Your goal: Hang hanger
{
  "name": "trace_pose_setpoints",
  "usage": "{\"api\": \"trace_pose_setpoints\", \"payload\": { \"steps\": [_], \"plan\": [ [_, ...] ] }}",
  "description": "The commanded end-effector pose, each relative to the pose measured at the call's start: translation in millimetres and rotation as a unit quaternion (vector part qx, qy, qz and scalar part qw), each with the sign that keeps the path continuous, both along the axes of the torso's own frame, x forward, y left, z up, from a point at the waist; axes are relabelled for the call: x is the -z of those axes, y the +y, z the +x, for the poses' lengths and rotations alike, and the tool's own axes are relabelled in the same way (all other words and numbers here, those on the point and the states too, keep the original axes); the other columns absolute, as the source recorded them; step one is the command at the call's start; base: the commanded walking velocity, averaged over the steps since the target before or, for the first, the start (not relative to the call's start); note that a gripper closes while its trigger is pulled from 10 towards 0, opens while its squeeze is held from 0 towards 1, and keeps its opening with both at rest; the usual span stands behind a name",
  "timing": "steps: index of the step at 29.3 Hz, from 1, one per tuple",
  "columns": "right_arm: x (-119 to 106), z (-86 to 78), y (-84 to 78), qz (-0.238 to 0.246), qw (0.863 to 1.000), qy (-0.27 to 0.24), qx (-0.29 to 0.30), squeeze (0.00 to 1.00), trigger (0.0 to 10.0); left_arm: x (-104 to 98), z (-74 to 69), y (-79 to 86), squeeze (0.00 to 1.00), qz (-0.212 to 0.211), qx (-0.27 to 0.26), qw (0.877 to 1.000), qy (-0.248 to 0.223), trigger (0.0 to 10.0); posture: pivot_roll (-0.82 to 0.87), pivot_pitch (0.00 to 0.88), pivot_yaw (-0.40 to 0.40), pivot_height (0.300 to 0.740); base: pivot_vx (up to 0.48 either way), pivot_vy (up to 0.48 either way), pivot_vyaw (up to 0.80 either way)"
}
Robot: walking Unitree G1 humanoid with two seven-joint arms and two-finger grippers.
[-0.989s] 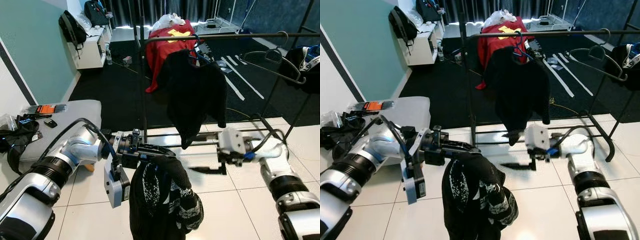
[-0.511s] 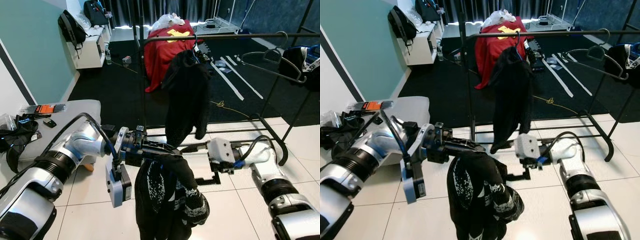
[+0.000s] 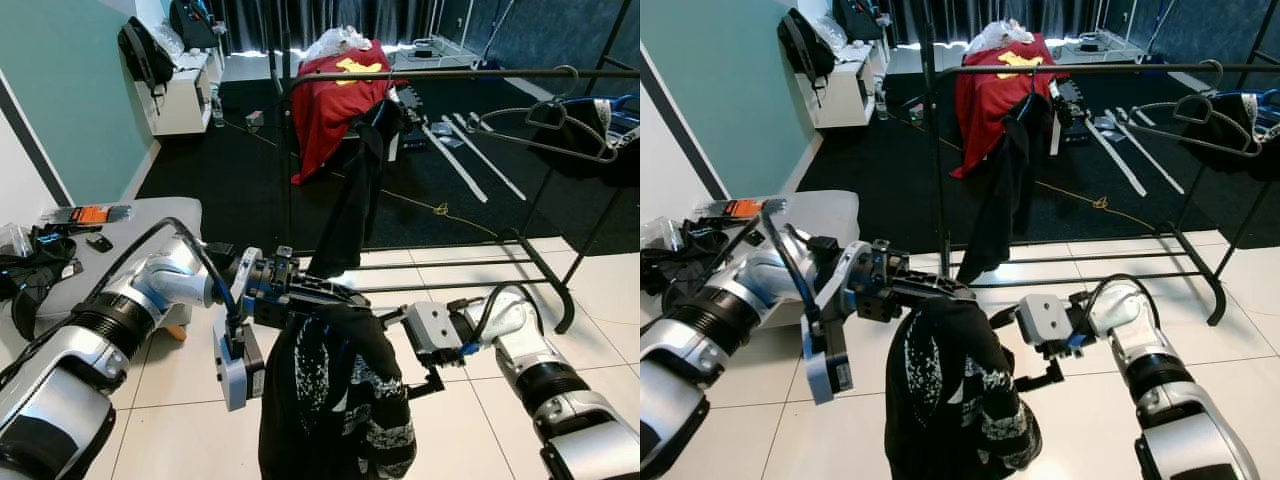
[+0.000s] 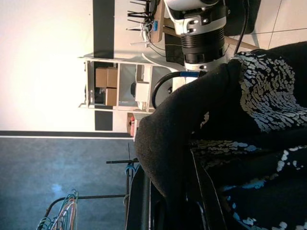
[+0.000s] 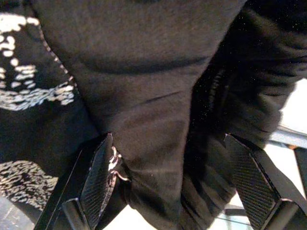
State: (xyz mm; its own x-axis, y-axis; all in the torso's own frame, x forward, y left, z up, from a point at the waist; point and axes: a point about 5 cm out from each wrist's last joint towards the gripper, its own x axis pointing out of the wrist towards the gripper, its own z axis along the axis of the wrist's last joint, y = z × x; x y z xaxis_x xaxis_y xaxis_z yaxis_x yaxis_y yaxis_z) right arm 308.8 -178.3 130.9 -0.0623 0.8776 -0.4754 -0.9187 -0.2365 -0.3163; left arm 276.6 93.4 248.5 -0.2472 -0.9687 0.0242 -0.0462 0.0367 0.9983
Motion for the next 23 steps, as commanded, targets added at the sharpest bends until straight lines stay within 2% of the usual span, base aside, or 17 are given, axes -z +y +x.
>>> {"api": "trace_pose_setpoints", "payload": {
  "steps": [1,2,3,6,7,15,23],
  "plan": [
    [2,-2.1,1.1,-0.004,1.0,0.008,-0.008,0.0,6.8,-6,-0.8,-2.5,0.0,-0.01,0.011,1.0,-0.01,0.0,0.0,0.039,0.009,0.74,0.0,0.0,0.0],
    [2,-2.1,1.1,-0.004,1.0,0.008,-0.008,0.0,6.8,-6,-0.8,-2.5,0.0,-0.01,0.011,1.0,-0.01,0.0,0.0,0.039,0.009,0.74,0.0,0.0,0.0],
    [4,-3.1,0.6,-0.005,1.0,0.015,-0.007,0.0,0.7,-7,-0.5,-2.2,0.0,-0.011,0.01,1.0,-0.01,0.0,0.0,0.039,0.01,0.74,0.0,0.0,0.0],
    [5,-3.8,0.3,-0.005,1.0,0.019,-0.006,0.0,0.7,-8,-0.2,-2.0,0.0,-0.012,0.009,1.0,-0.01,0.0,0.0,0.039,0.01,0.74,0.0,0.0,0.0],
    [7,-4.6,-0.2,-0.007,1.0,0.024,-0.005,0.0,0.0,-8,0.6,-1.7,0.0,-0.012,0.007,1.0,-0.011,0.0,0.0,0.038,0.01,0.74,0.0,0.0,0.0],
    [13,-8.0,-5.6,-0.002,0.999,0.052,0.012,0.0,0.0,-9,8.2,4.2,0.0,-0.006,-0.02,1.0,-0.01,0.0,0.01,0.035,0.009,0.74,0.0,0.0,0.0],
    [-12,15.7,-13.0,0.071,0.991,0.02,0.114,0.0,0.0,-7,13.5,11.3,0.0,-0.002,-0.049,0.999,0.0,0.0,0.0,0.035,0.012,0.74,0.0,0.0,0.0]
  ]
}}
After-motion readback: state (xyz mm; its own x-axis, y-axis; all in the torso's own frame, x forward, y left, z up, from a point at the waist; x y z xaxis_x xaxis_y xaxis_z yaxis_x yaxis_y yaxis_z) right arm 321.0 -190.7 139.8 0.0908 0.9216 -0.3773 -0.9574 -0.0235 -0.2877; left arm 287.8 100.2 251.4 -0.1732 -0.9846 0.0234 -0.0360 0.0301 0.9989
